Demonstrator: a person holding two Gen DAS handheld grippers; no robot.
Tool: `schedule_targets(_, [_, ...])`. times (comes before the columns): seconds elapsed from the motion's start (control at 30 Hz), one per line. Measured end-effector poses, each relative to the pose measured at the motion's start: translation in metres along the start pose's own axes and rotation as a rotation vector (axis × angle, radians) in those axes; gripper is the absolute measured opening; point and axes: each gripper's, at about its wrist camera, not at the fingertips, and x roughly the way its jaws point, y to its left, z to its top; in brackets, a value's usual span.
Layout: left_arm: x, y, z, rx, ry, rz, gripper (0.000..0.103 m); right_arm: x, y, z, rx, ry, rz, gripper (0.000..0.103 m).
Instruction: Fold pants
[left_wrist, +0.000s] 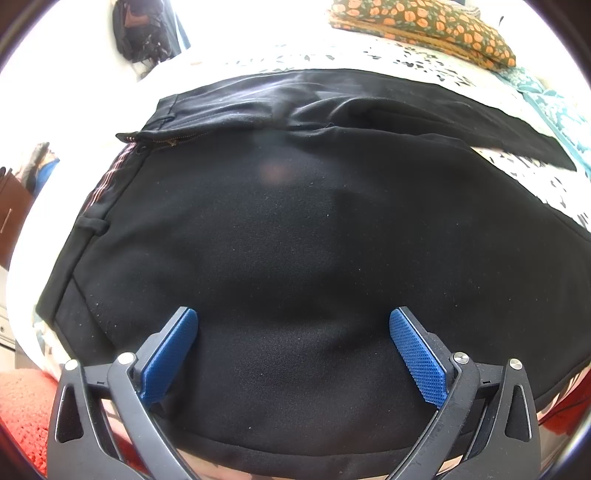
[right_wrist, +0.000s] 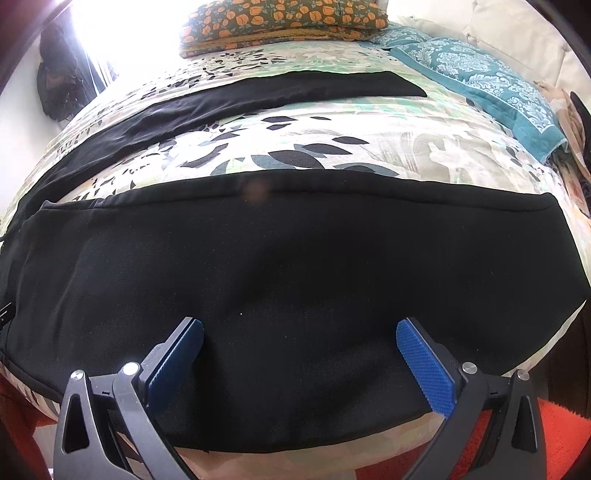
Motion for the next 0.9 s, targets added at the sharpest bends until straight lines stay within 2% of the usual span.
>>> schedule_targets(0.2, [0.0,0.002,0.001,0.003,-0.006,-0.004,0.103,0.0,0.001,0.001,-0.003,-0.01,-0.004,0.103])
schedule_targets(0.3, [-0.014,0.01,0.006,-0.05,-0.01,-0.057,0.102,-0.004,-0.001,0.009,-0.027,0.019,0.006,0.103])
schedule_targets(0.33, [-0.024,0.013,0.009,-0.076,-0.031,-0.088,0.102,-0.013,-0.001,0.013,-0.037,-0.003,-0.008,0.103])
schedule_targets(0.37, [-0.035,0.015,0.011,-0.089,-0.062,-0.106,0.102,-0.028,0.001,0.016,-0.05,-0.073,-0.023,0.103])
schedule_targets(0.47, [-0.072,0.01,0.02,-0.049,-0.146,-0.09,0.102,-0.078,0.013,0.018,-0.121,-0.262,0.011,0.103])
schedule_targets(0.53, [-0.092,0.006,0.022,-0.024,-0.175,-0.078,0.102,-0.104,0.02,0.017,-0.139,-0.317,0.05,0.103])
schedule_targets(0.67, [-0.114,0.001,0.02,-0.009,-0.176,-0.068,0.102,-0.137,0.025,0.013,-0.11,-0.337,0.099,0.103])
schedule_targets(0.9, [-0.148,-0.014,0.026,0.062,-0.173,-0.044,0.102,-0.168,0.028,0.005,-0.059,-0.278,0.104,0.103])
